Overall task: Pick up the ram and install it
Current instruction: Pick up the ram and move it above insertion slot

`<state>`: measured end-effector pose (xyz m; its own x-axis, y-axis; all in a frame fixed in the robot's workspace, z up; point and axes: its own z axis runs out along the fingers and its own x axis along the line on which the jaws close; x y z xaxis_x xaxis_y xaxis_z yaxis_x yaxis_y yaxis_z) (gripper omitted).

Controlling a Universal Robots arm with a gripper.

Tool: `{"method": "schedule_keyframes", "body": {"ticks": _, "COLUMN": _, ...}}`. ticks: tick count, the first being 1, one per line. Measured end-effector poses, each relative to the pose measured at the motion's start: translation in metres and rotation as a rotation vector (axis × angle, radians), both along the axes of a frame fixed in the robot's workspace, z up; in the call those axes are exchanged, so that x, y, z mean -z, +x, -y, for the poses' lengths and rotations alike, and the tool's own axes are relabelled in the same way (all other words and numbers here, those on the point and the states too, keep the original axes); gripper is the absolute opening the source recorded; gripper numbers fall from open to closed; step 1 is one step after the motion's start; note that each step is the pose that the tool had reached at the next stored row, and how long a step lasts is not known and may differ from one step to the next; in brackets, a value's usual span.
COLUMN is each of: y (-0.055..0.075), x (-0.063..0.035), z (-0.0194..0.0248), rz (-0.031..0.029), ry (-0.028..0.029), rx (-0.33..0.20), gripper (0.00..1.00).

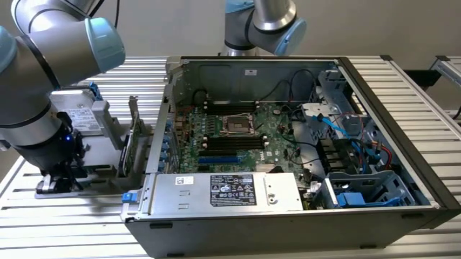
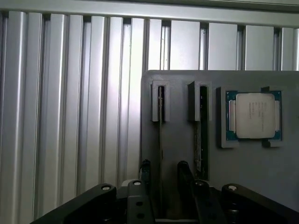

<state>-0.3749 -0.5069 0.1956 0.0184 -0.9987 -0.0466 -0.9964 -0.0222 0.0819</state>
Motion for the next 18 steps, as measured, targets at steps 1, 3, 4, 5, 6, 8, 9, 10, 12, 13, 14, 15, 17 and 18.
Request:
{"method": "schedule_keyframes", "body": {"ticks": 1, "y": 0.0002, "x": 0.001, "z": 0.0, "rz": 0.0001, "ry": -0.0006, "rx": 0.0, "gripper": 0.37}}
{"method": "schedule_keyframes", "body": {"ticks": 3, "y": 0.0002, "x": 0.0011, "z": 0.0, "rz": -0.0002, "ry": -0.0011, "rx": 0.0, "gripper": 0.37}}
{"method": "schedule_keyframes", "body": {"ticks": 4, "y": 0.0001, "x": 0.0011, "z": 0.0, "rz": -0.0003, "ry": -0.0012, "rx": 0.0, "gripper": 0.37}}
{"method": "schedule_keyframes", "body": {"ticks": 5, "y": 0.0002, "x": 0.0011, "z": 0.0, "rz": -0.0002, "ry": -0.0012, "rx": 0.0, "gripper": 0.37}}
{"method": "schedule_keyframes", "body": {"ticks": 6, "y": 0.0002, "x": 0.0012, "z": 0.0, "rz": -0.0001, "ry": -0.0011, "rx": 0.0, "gripper": 0.37}}
{"method": "schedule_keyframes", "body": {"ticks": 8, "y": 0.0002, "x": 0.0013, "z": 0.0, "rz": -0.0001, "ry": -0.001, "rx": 0.0, "gripper": 0.35}}
{"method": "schedule_keyframes", "body": {"ticks": 9, "y": 0.0002, "x": 0.0013, "z": 0.0, "rz": -0.0001, "ry": -0.001, "rx": 0.0, "gripper": 0.28}}
{"method": "schedule_keyframes", "body": {"ticks": 10, "y": 0.0002, "x": 0.0013, "z": 0.0, "rz": 0.0, "ry": -0.001, "rx": 0.0, "gripper": 0.28}}
{"method": "schedule_keyframes", "body": {"ticks": 12, "y": 0.0002, "x": 0.0014, "z": 0.0, "rz": -0.0002, "ry": -0.001, "rx": 0.0, "gripper": 0.16}}
{"method": "schedule_keyframes", "body": {"ticks": 13, "y": 0.0002, "x": 0.0014, "z": 0.0, "rz": -0.0002, "ry": -0.001, "rx": 0.0, "gripper": 0.16}}
{"method": "schedule_keyframes", "body": {"ticks": 14, "y": 0.0002, "x": 0.0014, "z": 0.0, "rz": -0.0002, "ry": -0.001, "rx": 0.0, "gripper": 0.14}}
{"method": "schedule_keyframes", "body": {"ticks": 15, "y": 0.0002, "x": 0.0014, "z": 0.0, "rz": -0.0001, "ry": -0.001, "rx": 0.0, "gripper": 0.14}}
{"method": "schedule_keyframes", "body": {"ticks": 17, "y": 0.0002, "x": 0.0014, "z": 0.0, "rz": -0.0001, "ry": -0.001, "rx": 0.0, "gripper": 0.14}}
{"method": "schedule_keyframes", "body": {"ticks": 18, "y": 0.0002, "x": 0.0014, "z": 0.0, "rz": 0.0, "ry": -0.001, "rx": 0.0, "gripper": 0.14}}
